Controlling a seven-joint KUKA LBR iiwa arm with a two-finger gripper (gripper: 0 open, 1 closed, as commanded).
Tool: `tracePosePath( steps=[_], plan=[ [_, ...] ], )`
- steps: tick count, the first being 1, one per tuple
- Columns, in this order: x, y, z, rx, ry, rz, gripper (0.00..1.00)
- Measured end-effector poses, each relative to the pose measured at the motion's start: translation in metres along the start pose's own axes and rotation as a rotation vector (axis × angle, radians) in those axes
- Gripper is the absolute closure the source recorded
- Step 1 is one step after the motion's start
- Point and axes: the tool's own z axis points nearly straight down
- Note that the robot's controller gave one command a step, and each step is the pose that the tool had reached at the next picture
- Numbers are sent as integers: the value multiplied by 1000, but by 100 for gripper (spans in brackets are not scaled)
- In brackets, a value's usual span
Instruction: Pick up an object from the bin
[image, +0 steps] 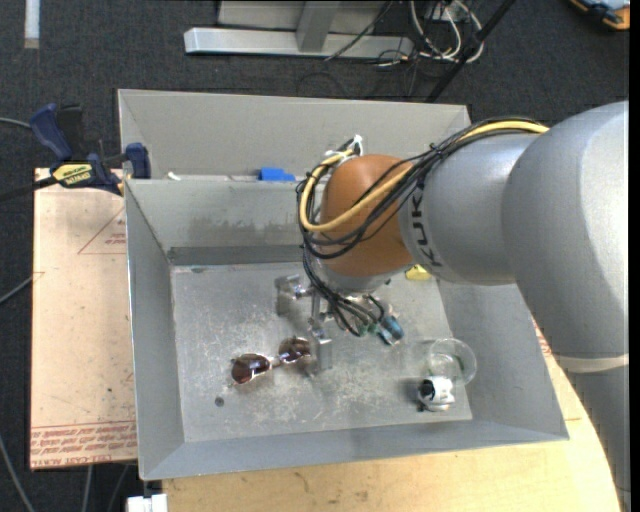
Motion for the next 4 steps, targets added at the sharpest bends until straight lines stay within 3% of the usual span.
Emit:
tracePosePath(
  steps=[1, 2, 3, 4],
  plan=[
    [-22, 36, -5, 0, -1, -123, 0],
    [-22, 56, -3, -2, 0, -265, 0],
    [-3, 73, 0, -1, 1, -457, 0],
    [8, 69, 3, -2, 1, -450, 100]
  ],
)
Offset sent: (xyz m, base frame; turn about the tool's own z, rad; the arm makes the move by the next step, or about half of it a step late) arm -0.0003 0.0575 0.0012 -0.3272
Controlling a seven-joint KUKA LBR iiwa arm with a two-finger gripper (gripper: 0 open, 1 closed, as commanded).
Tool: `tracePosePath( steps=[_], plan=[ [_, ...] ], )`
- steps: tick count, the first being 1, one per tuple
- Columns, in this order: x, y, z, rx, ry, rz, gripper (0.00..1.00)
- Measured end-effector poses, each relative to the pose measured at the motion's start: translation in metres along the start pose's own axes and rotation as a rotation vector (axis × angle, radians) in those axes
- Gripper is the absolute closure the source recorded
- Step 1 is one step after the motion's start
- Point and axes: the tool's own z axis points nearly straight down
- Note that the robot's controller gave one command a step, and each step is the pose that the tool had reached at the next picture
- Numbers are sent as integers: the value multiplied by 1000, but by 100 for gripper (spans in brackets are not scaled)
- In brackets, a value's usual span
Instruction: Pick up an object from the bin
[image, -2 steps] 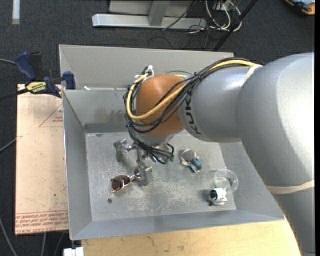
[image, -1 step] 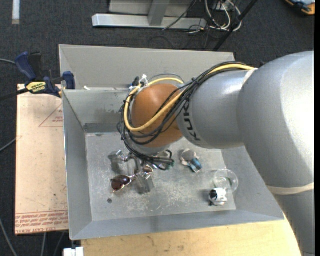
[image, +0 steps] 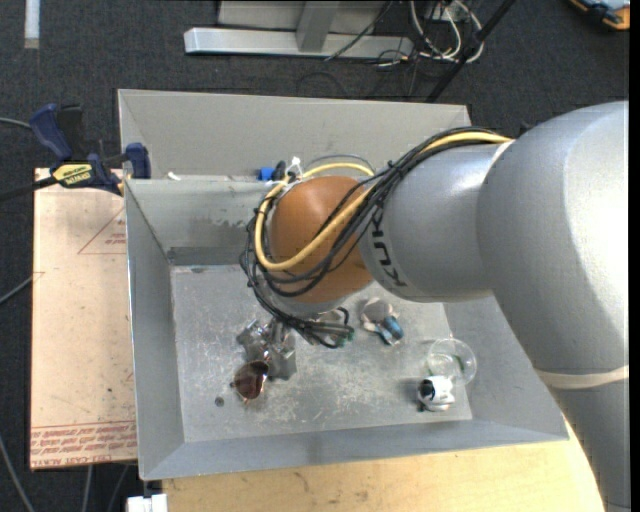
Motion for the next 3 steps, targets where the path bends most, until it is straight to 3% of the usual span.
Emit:
tracePosePath(
  steps=[1, 2, 3],
  plan=[
    [0, 0, 0, 0, 0, 0, 100],
    [-5, 8, -43, -2, 7, -5, 100],
    [-5, 8, -85, 1, -1, 1, 100]
  ],
)
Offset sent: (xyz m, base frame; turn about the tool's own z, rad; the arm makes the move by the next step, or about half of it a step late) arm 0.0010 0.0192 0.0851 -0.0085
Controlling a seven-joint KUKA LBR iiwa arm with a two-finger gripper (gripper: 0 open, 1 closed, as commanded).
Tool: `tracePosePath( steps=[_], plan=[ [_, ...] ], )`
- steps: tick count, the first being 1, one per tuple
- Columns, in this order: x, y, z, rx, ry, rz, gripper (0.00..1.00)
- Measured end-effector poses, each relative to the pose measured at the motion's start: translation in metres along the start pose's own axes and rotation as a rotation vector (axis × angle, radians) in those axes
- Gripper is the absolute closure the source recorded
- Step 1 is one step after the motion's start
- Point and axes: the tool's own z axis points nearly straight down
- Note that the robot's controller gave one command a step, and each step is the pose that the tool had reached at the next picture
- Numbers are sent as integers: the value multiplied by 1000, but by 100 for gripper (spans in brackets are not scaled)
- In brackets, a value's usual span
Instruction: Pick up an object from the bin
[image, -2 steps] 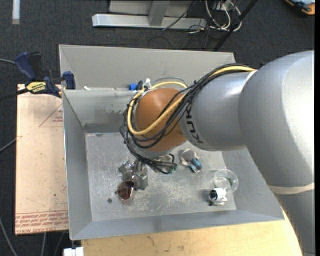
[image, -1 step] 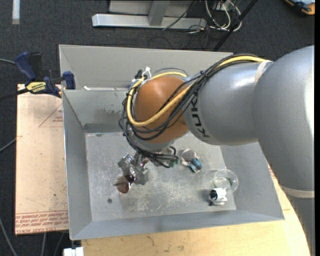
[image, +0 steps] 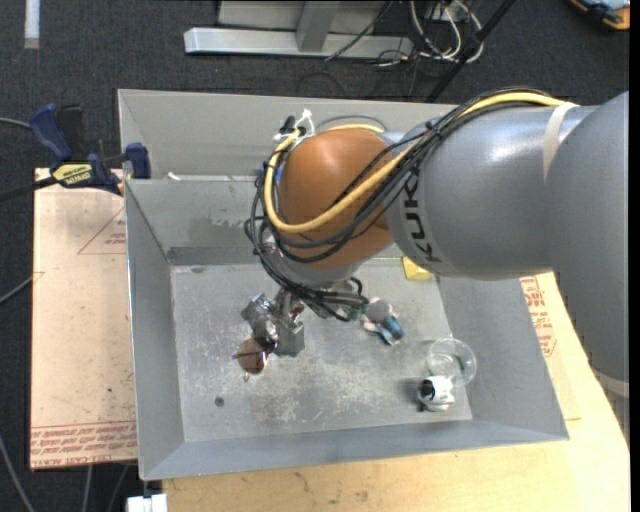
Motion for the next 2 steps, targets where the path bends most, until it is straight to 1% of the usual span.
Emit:
tracePosePath(
  steps=[1, 2],
  plan=[
    [-16, 24, -43, 0, 4, -8, 100],
    [-10, 16, -110, -2, 3, -12, 100]
  ],
)
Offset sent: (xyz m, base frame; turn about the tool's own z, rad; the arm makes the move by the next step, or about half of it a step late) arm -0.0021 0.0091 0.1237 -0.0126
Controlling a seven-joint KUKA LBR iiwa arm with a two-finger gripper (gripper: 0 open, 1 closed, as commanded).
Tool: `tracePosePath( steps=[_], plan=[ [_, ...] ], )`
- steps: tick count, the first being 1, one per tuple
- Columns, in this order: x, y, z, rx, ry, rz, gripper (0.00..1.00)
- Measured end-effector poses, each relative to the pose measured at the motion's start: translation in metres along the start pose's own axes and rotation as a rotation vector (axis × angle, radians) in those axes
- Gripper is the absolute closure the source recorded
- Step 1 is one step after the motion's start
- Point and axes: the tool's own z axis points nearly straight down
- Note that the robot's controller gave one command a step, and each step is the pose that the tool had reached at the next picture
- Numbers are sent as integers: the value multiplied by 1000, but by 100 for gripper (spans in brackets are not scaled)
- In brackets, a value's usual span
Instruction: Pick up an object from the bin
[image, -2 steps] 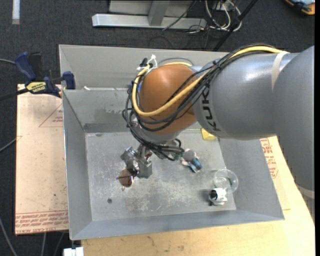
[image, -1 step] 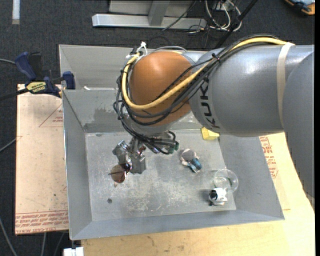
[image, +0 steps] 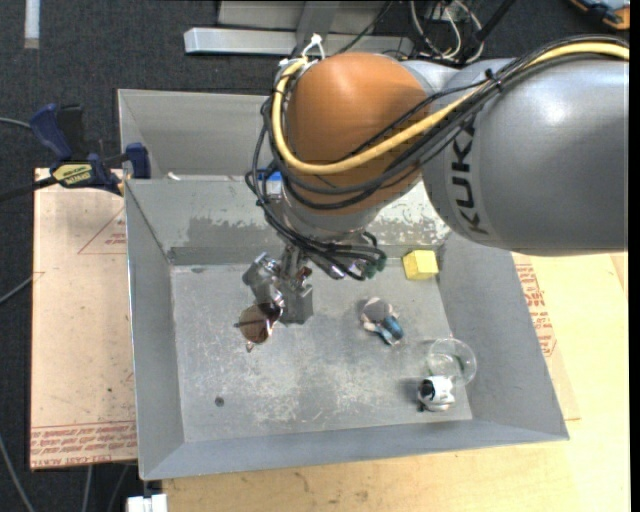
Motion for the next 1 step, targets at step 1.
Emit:
tracePosePath(
  steps=[1],
  plan=[
    [3, -7, 12, 9, -15, -21, 100]
  ],
)
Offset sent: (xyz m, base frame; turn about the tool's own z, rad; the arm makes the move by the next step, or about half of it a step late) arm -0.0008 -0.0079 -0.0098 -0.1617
